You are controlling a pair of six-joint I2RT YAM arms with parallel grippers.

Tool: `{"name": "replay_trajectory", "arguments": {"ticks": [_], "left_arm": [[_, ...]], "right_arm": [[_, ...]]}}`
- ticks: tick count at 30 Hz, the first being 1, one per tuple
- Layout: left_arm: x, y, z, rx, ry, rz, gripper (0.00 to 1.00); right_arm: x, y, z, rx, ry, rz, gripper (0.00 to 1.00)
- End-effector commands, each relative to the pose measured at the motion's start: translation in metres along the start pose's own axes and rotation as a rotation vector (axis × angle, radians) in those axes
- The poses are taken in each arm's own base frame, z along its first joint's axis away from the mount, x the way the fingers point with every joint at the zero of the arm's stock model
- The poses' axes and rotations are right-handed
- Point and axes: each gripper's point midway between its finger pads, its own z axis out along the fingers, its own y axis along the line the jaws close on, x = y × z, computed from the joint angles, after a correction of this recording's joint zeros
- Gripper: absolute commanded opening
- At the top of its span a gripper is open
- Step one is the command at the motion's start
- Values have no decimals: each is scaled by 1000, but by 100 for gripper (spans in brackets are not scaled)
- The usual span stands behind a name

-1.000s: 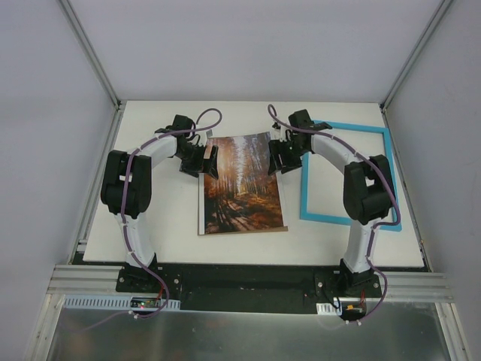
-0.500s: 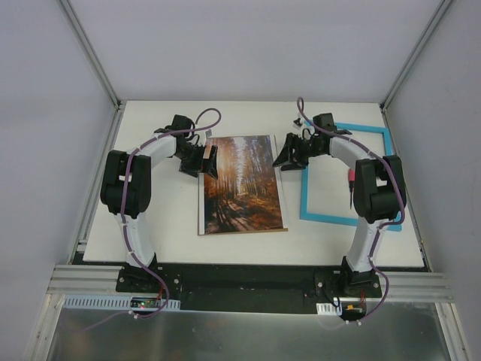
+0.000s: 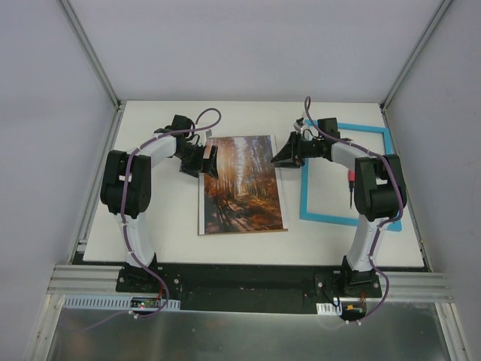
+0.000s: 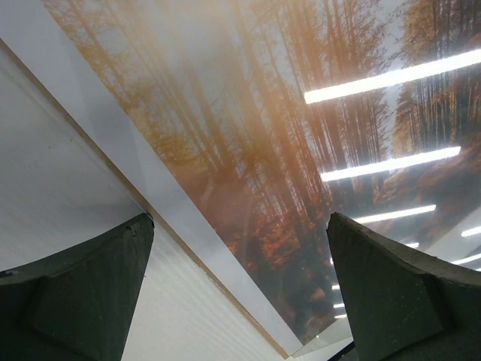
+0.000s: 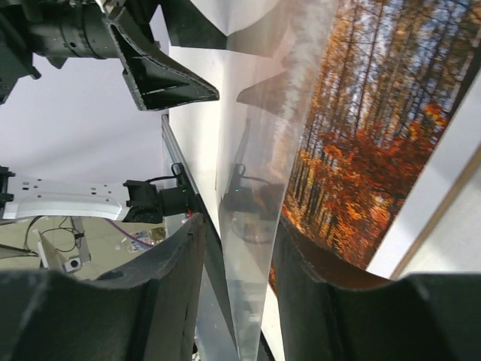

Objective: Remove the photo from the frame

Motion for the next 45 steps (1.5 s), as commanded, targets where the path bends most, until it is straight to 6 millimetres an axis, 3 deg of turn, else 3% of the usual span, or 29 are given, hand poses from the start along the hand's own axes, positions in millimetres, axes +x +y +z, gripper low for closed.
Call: {"name": "replay_trajectory", "arguments": {"ticks": [1, 16, 27, 35, 45], "left_arm": [[19, -6, 8, 43, 56, -28, 98], [17, -6, 5, 37, 47, -22, 98], [2, -6, -20, 51, -29, -20, 98], [-10, -6, -43, 57, -97, -7, 99], [-10, -8, -44, 72, -99, -13, 99]], "right_arm": [[3, 20, 4, -94, 26, -36, 39], [1, 6, -5, 76, 22, -82, 1], [-15, 48, -33, 24, -26, -163, 0], [-32, 39, -105, 106, -96, -181, 0], [-30, -27, -222, 227, -137, -85, 0]]}}
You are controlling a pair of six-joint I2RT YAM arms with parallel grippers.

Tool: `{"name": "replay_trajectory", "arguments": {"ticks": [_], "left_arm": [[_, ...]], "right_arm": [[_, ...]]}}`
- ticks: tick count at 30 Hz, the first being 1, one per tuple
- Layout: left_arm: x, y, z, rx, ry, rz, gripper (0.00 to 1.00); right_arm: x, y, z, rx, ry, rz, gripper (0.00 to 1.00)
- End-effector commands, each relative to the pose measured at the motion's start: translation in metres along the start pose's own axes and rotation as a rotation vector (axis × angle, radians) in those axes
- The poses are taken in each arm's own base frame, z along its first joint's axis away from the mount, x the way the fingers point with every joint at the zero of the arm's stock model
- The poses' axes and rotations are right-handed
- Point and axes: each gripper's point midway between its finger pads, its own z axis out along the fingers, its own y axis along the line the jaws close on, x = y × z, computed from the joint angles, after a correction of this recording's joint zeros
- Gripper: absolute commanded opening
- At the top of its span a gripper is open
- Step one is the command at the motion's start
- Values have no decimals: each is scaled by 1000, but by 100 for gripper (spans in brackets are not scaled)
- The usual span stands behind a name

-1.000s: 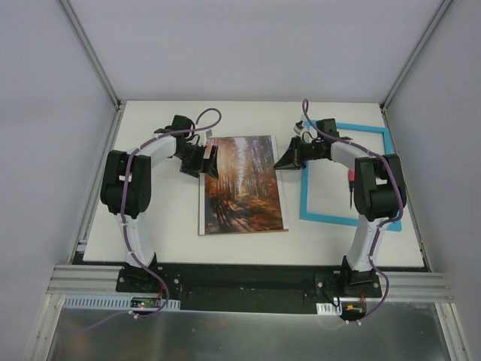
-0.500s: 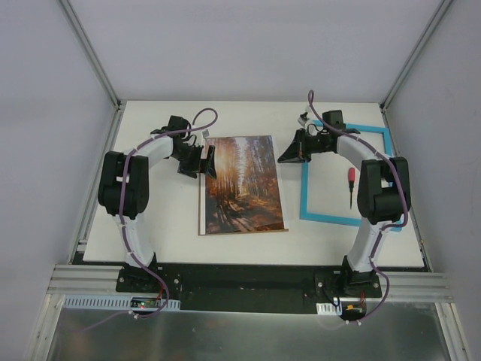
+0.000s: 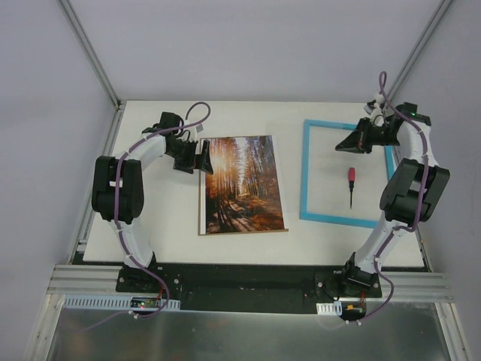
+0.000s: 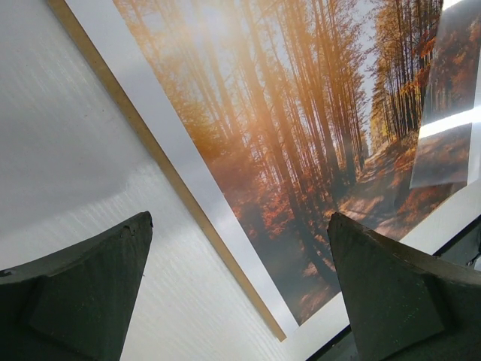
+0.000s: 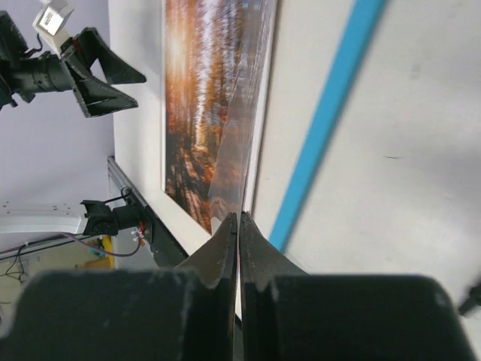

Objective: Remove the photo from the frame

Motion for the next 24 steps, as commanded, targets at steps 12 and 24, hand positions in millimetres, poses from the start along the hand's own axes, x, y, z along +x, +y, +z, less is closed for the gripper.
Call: {"name": "replay_trajectory", "arguments": {"ticks": [12, 24], "left_arm": [[0, -9, -9, 33, -12, 12, 99], [1, -9, -6, 43, -3, 10, 99]], "right_arm": [[-9, -104, -111, 163, 30, 19, 1], [-22, -136, -139, 390, 5, -40, 30]]}}
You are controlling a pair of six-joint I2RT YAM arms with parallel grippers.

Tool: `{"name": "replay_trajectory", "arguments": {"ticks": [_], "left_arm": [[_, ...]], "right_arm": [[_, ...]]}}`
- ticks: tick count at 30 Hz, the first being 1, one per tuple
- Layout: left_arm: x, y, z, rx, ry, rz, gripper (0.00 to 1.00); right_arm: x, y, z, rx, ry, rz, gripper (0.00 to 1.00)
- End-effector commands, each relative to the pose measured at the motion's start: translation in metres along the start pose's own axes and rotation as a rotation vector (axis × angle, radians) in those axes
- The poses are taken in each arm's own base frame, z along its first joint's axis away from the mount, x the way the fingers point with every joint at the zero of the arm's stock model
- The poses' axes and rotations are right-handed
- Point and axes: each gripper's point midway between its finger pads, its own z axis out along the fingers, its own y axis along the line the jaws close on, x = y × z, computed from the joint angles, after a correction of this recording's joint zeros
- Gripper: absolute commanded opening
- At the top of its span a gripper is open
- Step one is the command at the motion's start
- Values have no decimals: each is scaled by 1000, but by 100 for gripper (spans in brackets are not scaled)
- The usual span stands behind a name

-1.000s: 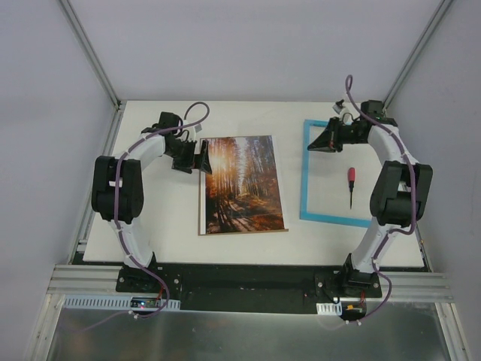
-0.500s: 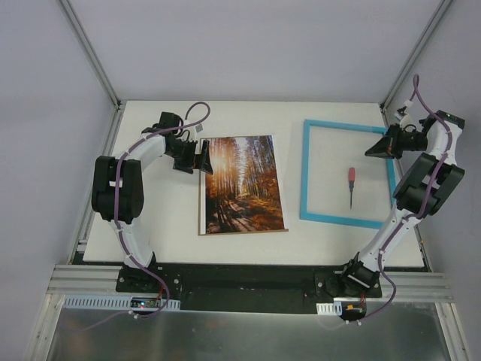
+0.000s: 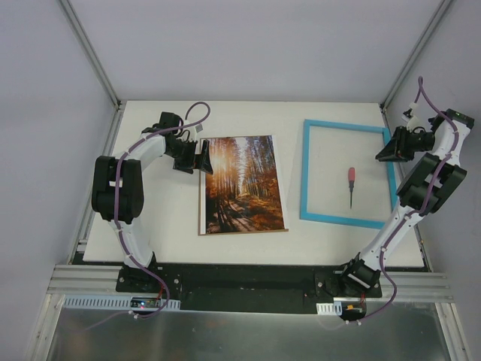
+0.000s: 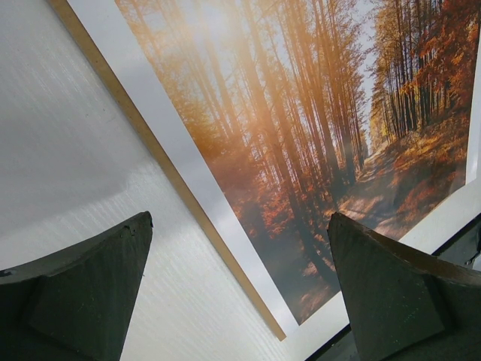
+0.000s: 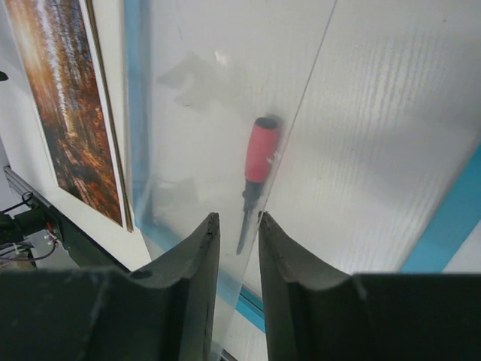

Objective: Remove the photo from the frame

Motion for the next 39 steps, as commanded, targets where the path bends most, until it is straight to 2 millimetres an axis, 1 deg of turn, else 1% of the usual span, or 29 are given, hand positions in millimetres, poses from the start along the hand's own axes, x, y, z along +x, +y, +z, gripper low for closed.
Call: {"name": "replay_trajectory", "arguments": {"ticks": [1, 6, 12, 15, 17, 19, 20, 22, 24, 27, 28, 29, 31, 32, 33, 35, 38, 39], "left_arm": [[1, -9, -6, 36, -5, 10, 99], [1, -10, -7, 47, -5, 9, 99], [2, -11, -7, 54, -3, 5, 99], [2, -12, -7, 52, -4, 8, 99], [1, -10, -8, 44, -8, 13, 99], [0, -8, -9, 27, -12, 19, 99], [0, -7, -8, 24, -10, 20, 99], [1, -4, -6, 12, -3, 19, 99], [-1, -2, -4, 2, -2, 21, 99], [-4, 0, -1, -53, 0, 61, 99], [-6, 6, 0, -105, -1, 85, 99], [-6, 8, 2, -146, 3, 108, 99], [-7, 8, 6, -209, 15, 173, 99], [-7, 10, 9, -253, 22, 204, 99], [-6, 11, 13, -288, 34, 236, 99], [-4, 15, 19, -357, 53, 292, 99], [-1, 24, 26, -446, 71, 344, 99], [0, 28, 27, -478, 79, 356, 99]], "right_arm": [[-6, -7, -30, 148, -30, -37, 34], [-11, -18, -43, 298, -69, -57, 45], [-17, -15, -52, 432, -85, -136, 49], [-19, -3, -52, 488, -84, -209, 50], [-19, 11, -46, 514, -84, -269, 50], [-18, 30, -35, 528, -82, -349, 50], [-16, 38, -28, 536, -79, -386, 50], [-16, 62, -11, 527, -77, -492, 50], [-14, 92, 9, 508, -74, -602, 50], [-5, 134, 47, 435, -44, -741, 50], [-2, 148, 61, 404, -32, -779, 50], [1, 166, 77, 368, -18, -822, 50], [4, 186, 101, 312, 1, -837, 51], [-1, 197, 109, 294, -2, -843, 51], [-1, 203, 122, 278, 12, -844, 51], [-4, 210, 143, 282, 38, -859, 50], [-4, 211, 176, 332, 80, -899, 50], [-2, 208, 188, 353, 100, -907, 50]]}}
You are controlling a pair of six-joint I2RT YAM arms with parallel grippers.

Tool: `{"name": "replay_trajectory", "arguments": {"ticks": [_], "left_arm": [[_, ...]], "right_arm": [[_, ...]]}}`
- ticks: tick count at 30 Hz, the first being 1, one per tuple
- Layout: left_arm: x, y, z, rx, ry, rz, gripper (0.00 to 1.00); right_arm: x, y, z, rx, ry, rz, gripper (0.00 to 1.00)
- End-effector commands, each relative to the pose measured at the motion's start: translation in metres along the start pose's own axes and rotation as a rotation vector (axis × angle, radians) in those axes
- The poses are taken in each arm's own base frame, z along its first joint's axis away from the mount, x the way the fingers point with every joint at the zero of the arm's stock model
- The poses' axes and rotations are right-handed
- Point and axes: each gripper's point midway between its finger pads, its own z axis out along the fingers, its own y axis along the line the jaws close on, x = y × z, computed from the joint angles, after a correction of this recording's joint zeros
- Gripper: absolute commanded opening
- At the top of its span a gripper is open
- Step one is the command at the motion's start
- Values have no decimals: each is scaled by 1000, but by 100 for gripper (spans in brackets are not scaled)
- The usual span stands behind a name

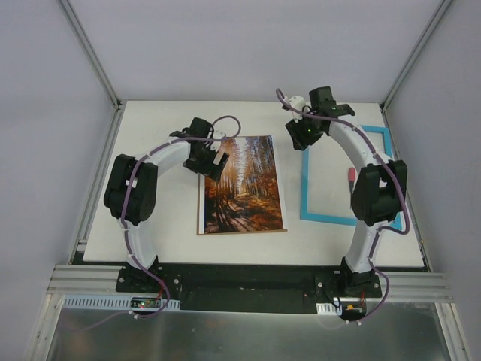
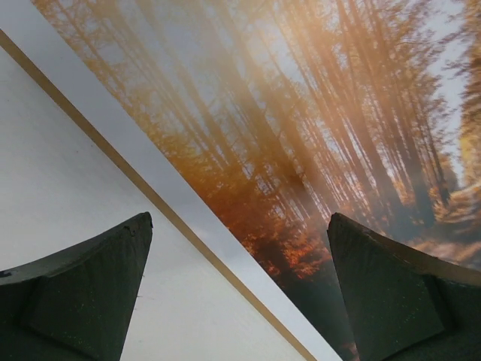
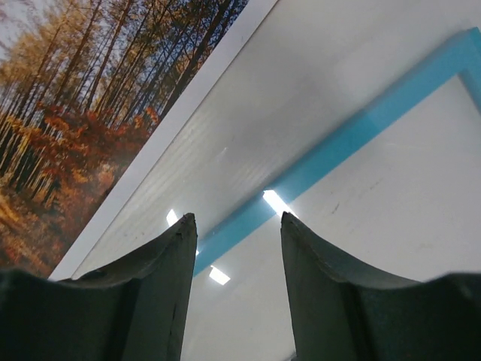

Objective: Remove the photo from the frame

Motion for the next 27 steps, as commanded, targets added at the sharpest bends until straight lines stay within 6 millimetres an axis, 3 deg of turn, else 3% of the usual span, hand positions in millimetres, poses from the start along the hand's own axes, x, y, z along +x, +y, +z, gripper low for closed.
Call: {"name": "replay_trajectory", "arguments": {"ticks": [1, 5, 11, 13, 19, 27], "left_arm": [[2, 29, 7, -223, 34, 106, 99], [14, 35, 16, -285, 81, 153, 99], [45, 42, 24, -322, 171, 205, 99], [45, 41, 21, -328, 159, 207, 99], [53, 47, 16, -365, 175, 210, 99], [56, 37, 8, -321, 146, 184, 99]], "right_arm": [[-12, -3, 40, 93, 62, -35, 51], [-18, -1, 68, 157, 104, -59, 51], [-17, -17, 92, 303, 156, -75, 52], [-16, -15, 98, 309, 164, -83, 52], [-8, -20, 107, 370, 213, -134, 53], [4, -18, 115, 427, 261, -198, 54]]}}
